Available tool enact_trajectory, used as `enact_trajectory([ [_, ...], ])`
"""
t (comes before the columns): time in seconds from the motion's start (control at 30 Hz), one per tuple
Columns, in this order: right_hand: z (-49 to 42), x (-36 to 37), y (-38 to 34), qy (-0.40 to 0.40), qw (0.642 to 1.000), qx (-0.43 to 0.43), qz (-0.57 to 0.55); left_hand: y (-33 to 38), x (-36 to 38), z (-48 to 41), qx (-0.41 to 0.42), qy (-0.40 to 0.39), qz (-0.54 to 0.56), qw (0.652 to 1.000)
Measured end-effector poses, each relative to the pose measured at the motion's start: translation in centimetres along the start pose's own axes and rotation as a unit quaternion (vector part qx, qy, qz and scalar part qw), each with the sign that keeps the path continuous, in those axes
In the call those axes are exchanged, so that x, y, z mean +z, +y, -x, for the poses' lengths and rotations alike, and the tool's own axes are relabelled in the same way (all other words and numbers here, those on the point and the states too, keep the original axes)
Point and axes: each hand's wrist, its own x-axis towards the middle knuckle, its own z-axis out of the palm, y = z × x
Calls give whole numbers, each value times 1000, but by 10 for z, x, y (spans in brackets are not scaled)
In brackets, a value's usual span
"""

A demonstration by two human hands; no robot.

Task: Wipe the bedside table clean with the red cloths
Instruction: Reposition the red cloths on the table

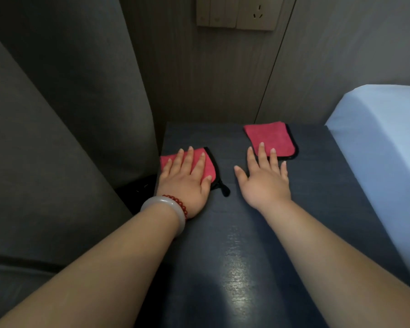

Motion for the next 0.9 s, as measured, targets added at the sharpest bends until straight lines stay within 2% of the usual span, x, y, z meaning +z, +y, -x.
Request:
enact_trajectory([
  [0.2,-4,-1,6,29,1000,-5,6,-4,-17,-49,4,-42,-9,999],
  [0.4,-8,-1,7,20,1000,-2,0,13,-25,-91,-44,-60,-13,997],
  [0.53,-8,0,7,25,1000,-9,-4,25,-11,-70,63,-27,-6,998],
  [0.6,-8,-1,8,24,1000,-12,-8,12,-13,-81,84,-16,-2,996],
  [0.7,-8,-1,8,24,1000,-14,-14,-5,-24,-111,12,-27,-5,1000],
  [0.8,-8,-2,8,20,1000,-14,-7,9,-23,-123,-43,-21,-1,999],
  [0.9,-7,0,9,33,999,-15,-13,41,-16,-114,27,-14,0,1000],
])
